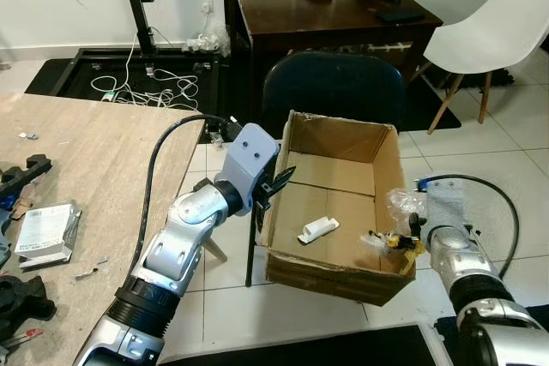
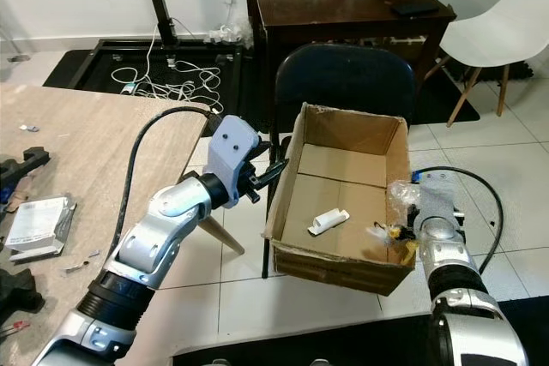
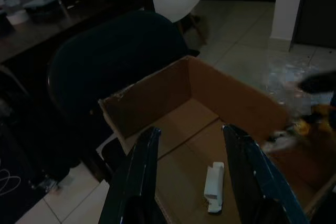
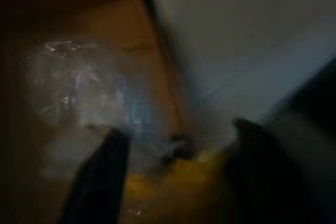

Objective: Picking trash to rubbish bin

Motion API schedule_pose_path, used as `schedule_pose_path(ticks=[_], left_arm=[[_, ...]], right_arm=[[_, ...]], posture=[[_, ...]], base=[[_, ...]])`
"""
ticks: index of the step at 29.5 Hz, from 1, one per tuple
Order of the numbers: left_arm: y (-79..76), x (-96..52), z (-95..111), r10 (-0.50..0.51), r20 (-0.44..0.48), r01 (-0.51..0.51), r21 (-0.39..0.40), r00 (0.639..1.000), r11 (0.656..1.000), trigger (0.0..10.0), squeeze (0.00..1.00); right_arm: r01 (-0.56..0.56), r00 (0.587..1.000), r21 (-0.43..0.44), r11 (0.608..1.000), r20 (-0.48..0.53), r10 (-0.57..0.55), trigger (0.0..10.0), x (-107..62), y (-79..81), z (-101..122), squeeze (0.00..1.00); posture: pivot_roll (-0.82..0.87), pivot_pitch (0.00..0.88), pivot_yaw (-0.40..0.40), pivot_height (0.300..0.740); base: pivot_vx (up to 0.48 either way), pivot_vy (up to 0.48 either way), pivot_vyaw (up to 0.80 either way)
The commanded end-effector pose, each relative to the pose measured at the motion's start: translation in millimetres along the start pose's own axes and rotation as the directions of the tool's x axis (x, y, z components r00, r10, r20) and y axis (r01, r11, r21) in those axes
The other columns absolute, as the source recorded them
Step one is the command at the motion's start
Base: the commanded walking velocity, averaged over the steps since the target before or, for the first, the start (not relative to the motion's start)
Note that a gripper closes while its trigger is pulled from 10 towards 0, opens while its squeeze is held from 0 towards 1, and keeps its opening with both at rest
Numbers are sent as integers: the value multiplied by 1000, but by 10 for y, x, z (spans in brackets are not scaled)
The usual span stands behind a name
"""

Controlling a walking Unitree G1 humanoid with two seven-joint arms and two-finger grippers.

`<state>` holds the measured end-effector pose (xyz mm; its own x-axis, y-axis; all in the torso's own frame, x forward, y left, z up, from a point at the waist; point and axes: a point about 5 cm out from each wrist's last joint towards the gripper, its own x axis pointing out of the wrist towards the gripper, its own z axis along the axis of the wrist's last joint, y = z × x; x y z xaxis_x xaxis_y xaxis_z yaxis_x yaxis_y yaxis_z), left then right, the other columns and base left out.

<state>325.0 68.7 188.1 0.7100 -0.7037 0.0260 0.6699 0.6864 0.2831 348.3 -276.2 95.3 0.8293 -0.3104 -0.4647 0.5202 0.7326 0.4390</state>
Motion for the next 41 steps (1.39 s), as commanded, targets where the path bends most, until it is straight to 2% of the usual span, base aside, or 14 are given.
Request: schedule_pose_path(ticks=[1, 3, 4, 9, 18, 21, 28, 29, 31, 33, 35, 37, 39, 41], left_arm=[[-20, -13, -52, -8, -20, 8, 5, 1000, 1000, 10000, 0], [-24, -11, -46, -8, -20, 8, 8, 1000, 1000, 10000, 0], [-26, -8, -45, -7, -19, 7, 2, 1000, 1000, 10000, 0], [-24, -7, -41, -9, -19, 9, 5, 1000, 1000, 10000, 0], [-32, 3, -46, 10, -18, -10, -4, 1000, 1000, 10000, 0], [-48, 11, -40, 10, -17, -10, -5, 1000, 1000, 10000, 0], [-42, 12, -41, 16, -17, -16, -8, 1000, 1000, 10000, 0], [-42, 13, -43, 18, -18, -18, -8, 1000, 1000, 10000, 0], [-39, 20, -41, 21, -18, -22, -8, 1000, 1000, 10000, 0], [-33, 24, -42, 26, -19, -26, -9, 999, 1000, 10000, 0], [-31, 20, -45, 29, -20, -29, -9, 999, 1000, 10000, 0], [-30, 10, -50, 34, -21, -34, -12, 999, 999, 10000, 0], [-31, 7, -51, 33, -23, -34, -10, 999, 999, 10000, 0], [-27, 9, -48, 33, -23, -33, -9, 999, 999, 10000, 0]], right_arm=[[19, 999, -178, 984, -24, -23, 10000, -1, -90, -50, 0], [198, 976, -814, 546, 217, -30, 10000, -32, -178, 151, 0], [93, 994, -677, 730, 100, -33, 10000, -13, -157, 63, 0], [90, 956, -943, 321, 172, 239, 10000, -56, 159, 157, 0], [-322, 779, -942, 92, -208, 592, 10000, -238, 596, -303, 0], [-125, 813, -971, -204, -218, 540, 10000, -219, 561, -367, 0], [-200, 830, -956, -215, -282, 482, 10000, -177, 483, -404, 0], [-360, 823, -933, -3, -320, 469, 10000, -160, 468, -435, 0], [-148, 891, -956, -254, -240, 385, 10000, -112, 377, -380, 0], [-375, 880, -909, 181, -288, 378, 10000, -88, 359, -398, 0], [-210, 934, -977, -25, -208, 292, 10000, -58, 287, -342, 0], [-352, 914, -851, 390, -222, 341, 10000, -55, 293, -367, 0], [-335, 916, -867, 368, -209, 343, 10000, -52, 251, -334, 0], [-218, 925, -972, 85, -178, 336, 10000, -55, 206, -239, 0]], posture=[[91, 95, 0, 740], [93, 95, 5, 740], [98, 90, 9, 740], [96, 90, 8, 740], [95, 82, 4, 740], [98, 78, 9, 740], [94, 81, 8, 740], [94, 81, 8, 740], [94, 85, 4, 740], [99, 89, 4, 740], [99, 89, 4, 740], [99, 89, 4, 740], [99, 89, 4, 740], [98, 93, 5, 740]], base=[[0, 0, 0], [0, 0, 0], [0, 0, 0], [0, 0, 0], [0, 0, 0], [0, 0, 0], [0, 0, 0], [0, 0, 0], [0, 0, 0], [0, 0, 0], [0, 0, 0], [0, 0, 0], [0, 0, 0], [0, 0, 0]])
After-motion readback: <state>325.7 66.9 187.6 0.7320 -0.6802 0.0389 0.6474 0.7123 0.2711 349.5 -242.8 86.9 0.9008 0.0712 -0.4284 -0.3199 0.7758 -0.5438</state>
